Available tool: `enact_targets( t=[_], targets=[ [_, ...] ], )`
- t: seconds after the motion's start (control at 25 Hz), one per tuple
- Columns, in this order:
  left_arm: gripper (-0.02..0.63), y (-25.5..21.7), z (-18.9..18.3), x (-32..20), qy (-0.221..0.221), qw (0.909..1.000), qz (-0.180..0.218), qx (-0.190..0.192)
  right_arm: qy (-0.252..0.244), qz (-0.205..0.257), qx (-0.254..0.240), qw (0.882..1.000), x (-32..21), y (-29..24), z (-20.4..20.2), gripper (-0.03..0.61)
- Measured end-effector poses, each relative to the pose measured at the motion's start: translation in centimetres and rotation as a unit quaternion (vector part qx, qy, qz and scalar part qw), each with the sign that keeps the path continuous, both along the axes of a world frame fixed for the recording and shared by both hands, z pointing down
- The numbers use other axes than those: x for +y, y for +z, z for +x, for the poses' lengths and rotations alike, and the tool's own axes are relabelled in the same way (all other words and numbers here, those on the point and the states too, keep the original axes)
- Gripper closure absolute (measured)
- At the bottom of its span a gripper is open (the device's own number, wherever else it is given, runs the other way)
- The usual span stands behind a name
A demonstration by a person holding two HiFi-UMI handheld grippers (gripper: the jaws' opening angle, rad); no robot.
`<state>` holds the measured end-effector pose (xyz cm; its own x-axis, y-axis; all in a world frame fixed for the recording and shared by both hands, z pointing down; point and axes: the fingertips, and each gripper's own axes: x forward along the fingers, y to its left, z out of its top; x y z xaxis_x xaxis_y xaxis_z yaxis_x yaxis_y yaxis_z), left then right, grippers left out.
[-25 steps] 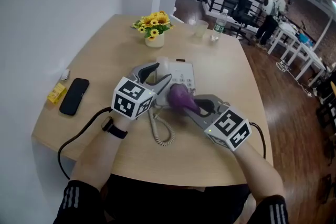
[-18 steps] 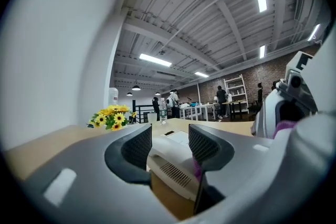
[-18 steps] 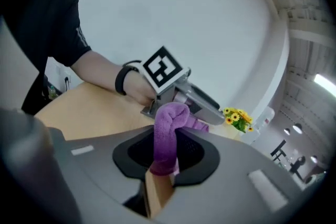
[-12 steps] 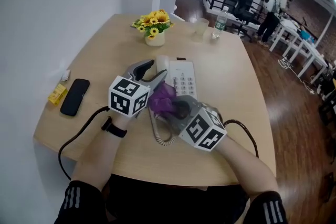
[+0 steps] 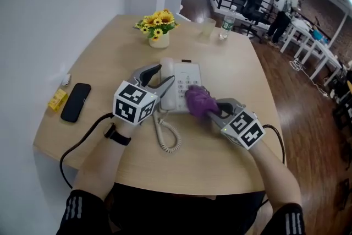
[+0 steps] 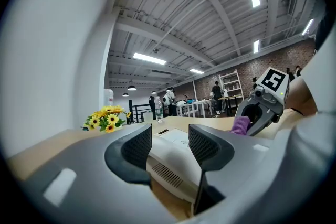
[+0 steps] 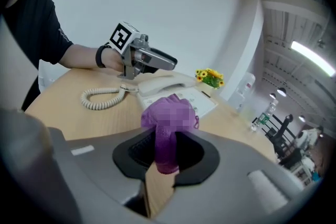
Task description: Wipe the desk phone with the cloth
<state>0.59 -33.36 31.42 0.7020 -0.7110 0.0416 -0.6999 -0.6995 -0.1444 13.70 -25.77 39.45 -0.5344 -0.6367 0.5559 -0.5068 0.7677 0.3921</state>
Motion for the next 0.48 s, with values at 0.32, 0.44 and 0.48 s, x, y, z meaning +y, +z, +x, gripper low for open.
enact_targets(
  t=[0.32, 0.44, 0.48],
  targets=[
    [0.400, 0.1, 0.1, 0.0, 0.001, 1.0000, 0.000, -0.001, 0.020, 0.038, -0.082, 0.996, -2.0, -6.5, -0.1, 0.502],
    [0.400, 0.0, -0.1, -0.1, -0.002, 1.0000, 0.000, 0.001, -0.005, 0.040, -0.089, 0.995, -3.0, -7.3, -4.3, 0.502],
    [0.400, -0.1, -0.2, -0.1, -0.003, 1.0000, 0.000, 0.003, -0.013, 0.032, -0.083, 0.996, -3.1, -6.6, -5.7, 0.502]
  ],
)
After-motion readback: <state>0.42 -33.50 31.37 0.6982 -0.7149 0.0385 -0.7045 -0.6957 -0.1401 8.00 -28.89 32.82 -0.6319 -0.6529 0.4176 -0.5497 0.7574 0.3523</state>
